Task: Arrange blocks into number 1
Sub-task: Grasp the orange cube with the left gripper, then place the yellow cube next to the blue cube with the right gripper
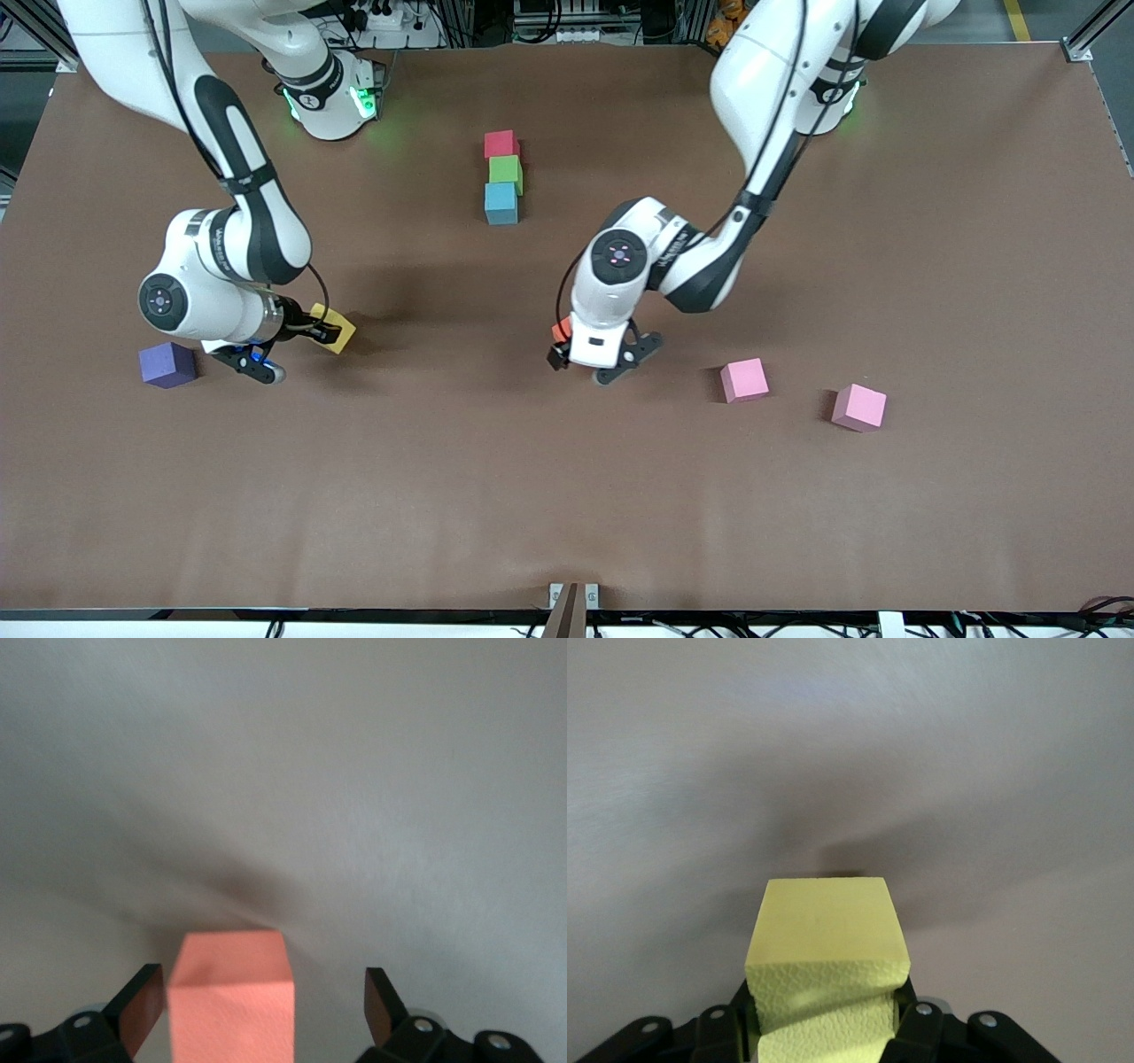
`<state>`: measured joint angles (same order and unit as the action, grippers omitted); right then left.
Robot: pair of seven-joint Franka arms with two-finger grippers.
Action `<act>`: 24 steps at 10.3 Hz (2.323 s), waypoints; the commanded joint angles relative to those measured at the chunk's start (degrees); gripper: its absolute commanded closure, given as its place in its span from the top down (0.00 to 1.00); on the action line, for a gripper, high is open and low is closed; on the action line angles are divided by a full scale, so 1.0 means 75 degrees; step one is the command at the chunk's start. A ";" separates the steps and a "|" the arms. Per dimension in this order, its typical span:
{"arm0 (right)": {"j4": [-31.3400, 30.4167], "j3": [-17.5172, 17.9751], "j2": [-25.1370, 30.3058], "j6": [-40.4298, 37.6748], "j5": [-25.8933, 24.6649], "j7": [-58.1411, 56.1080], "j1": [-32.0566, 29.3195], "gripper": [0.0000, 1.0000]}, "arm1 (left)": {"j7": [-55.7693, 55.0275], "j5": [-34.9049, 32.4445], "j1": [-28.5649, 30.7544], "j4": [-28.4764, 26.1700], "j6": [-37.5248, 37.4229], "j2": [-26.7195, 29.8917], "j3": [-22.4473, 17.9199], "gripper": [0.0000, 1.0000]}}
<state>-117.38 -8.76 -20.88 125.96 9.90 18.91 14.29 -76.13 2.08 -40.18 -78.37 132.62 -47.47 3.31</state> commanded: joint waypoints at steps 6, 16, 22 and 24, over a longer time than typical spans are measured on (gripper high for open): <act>-0.2384 -0.0051 0.2269 0.1567 -0.0008 0.0779 0.2438 0.59 | -0.0057 -0.0136 -0.0420 0.0231 -0.0770 -0.0117 -0.0124 1.00; -0.2022 0.0019 0.0887 0.2938 0.0519 0.2565 0.4783 0.59 | -0.0268 -0.0090 -0.0455 0.0301 -0.1148 -0.0116 -0.0136 1.00; -0.2115 0.0569 0.0804 0.3011 0.0567 0.3045 0.5219 0.59 | -0.0291 -0.0113 -0.0537 0.0290 -0.0668 -0.0420 -0.0148 1.00; -0.2255 0.0675 0.0827 0.2987 0.0567 0.3162 0.5207 0.59 | -0.0244 -0.0171 -0.0537 0.0290 -0.0620 -0.0456 -0.0159 0.95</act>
<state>-133.50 -4.19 -14.80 148.20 13.34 41.39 53.16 -76.89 1.81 -43.60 -76.78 127.52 -50.60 2.75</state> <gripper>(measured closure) 0.405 0.000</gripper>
